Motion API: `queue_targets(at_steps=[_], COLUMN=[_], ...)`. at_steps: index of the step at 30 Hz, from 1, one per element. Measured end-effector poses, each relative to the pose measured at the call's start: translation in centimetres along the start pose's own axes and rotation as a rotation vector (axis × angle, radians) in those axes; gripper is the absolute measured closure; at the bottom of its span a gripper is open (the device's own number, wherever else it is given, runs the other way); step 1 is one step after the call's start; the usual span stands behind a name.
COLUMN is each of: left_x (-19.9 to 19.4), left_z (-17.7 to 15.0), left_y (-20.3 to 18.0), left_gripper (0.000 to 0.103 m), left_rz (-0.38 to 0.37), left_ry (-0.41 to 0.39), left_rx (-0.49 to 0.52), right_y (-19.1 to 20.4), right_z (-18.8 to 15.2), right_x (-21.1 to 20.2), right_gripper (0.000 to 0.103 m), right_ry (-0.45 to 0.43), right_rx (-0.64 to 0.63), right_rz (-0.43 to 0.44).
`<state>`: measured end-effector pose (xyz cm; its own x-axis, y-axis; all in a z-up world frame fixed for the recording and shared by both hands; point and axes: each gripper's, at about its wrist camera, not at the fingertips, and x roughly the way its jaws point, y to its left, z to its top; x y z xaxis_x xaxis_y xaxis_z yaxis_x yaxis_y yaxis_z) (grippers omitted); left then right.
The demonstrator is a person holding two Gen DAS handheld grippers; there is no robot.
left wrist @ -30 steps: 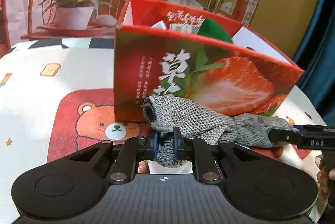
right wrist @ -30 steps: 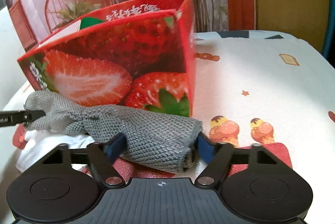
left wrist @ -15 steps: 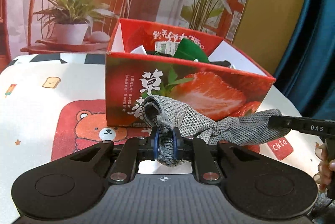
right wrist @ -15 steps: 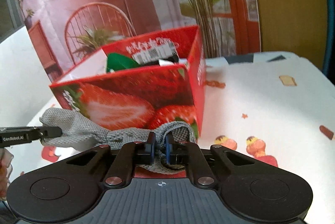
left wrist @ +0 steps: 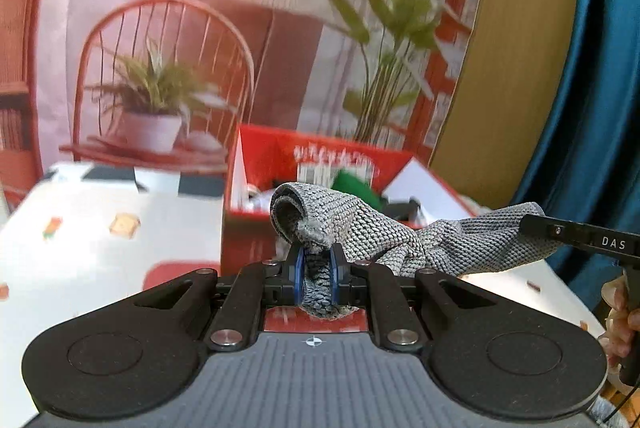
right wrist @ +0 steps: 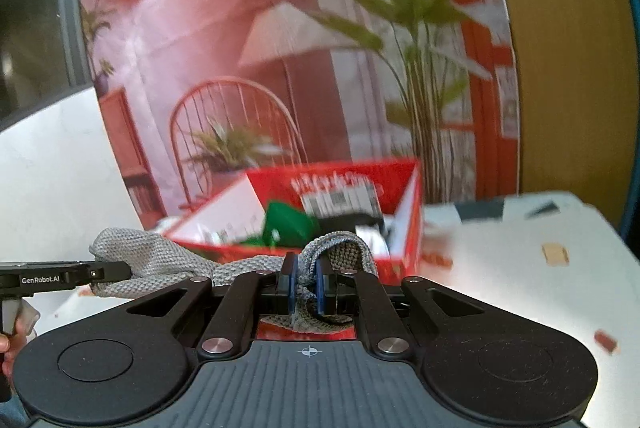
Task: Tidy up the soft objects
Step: 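Lift the grey knit cloth with both tools and carry it over the box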
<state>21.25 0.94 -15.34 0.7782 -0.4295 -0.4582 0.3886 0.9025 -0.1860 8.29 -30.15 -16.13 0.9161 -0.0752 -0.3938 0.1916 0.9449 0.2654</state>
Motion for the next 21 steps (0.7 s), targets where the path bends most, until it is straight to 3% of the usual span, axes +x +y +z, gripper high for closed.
queue_targets(at_steps=[10, 21], left_x=[0.6, 6.3], left_z=[5.0, 6.4], left_y=[-0.9, -1.4], left_gripper=[0.089, 0.089], left_rz=[-0.009, 0.002], left_ry=[-0.014, 0.107], left_rx=[0.039, 0.106], right_y=[1.1, 0.7], right_z=[5.1, 6.2], right_x=[1.3, 7.0], right_gripper=[0.095, 0.095], right_ry=[-0.062, 0.049], right_rx=[-0.053, -0.051], right_rz=[0.009, -0.024])
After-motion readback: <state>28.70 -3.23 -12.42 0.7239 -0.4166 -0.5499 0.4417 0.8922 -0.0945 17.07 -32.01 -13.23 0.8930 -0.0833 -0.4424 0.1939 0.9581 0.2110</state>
